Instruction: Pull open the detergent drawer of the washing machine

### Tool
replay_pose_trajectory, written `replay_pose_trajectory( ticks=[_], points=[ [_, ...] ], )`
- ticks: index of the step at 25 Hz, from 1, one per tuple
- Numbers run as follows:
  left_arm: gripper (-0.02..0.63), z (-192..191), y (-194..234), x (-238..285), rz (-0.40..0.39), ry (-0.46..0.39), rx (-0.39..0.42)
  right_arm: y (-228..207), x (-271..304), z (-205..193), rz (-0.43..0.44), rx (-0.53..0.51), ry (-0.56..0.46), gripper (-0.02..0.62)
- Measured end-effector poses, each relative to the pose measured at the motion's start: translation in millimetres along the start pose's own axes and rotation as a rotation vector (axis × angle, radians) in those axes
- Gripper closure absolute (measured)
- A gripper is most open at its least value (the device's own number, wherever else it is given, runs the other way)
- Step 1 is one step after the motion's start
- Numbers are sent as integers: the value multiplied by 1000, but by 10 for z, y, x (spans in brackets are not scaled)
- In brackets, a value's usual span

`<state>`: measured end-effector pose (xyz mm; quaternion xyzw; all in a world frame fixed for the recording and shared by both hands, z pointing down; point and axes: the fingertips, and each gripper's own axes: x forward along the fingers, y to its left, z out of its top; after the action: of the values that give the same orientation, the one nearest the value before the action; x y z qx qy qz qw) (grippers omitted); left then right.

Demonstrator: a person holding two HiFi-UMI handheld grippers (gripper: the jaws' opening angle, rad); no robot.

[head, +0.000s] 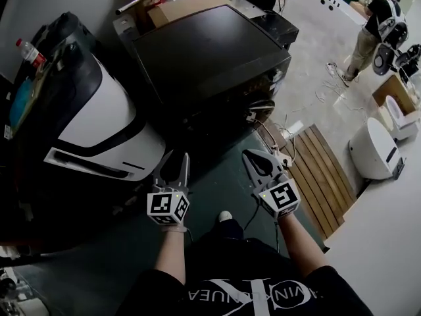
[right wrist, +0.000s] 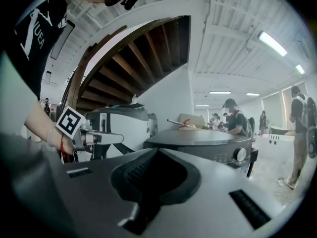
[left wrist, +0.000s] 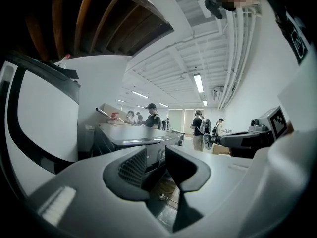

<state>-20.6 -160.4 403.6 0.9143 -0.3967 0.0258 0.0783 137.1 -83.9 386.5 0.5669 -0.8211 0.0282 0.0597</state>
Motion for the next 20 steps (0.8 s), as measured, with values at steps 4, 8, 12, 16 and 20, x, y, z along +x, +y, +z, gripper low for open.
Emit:
replay_pose_trajectory(
  ticks=[4, 8, 12, 16, 20],
  points=[
    [483, 4, 59, 81, 18, 5, 0, -38, 166, -28, 39, -3, 3, 583],
    [483, -9, 42, 149, 20, 3, -5, -77, 289, -53, 68, -7, 2, 583],
    [483, -51, 6, 156, 31, 12, -19, -50, 369, -87, 100, 10, 16, 583],
    [483, -94, 5, 176, 53, 13, -42, -52, 450, -146, 133, 19, 27, 583],
    [482, -133, 62, 228, 87, 18, -72, -73, 591, -188, 177, 14, 41, 583]
  ],
)
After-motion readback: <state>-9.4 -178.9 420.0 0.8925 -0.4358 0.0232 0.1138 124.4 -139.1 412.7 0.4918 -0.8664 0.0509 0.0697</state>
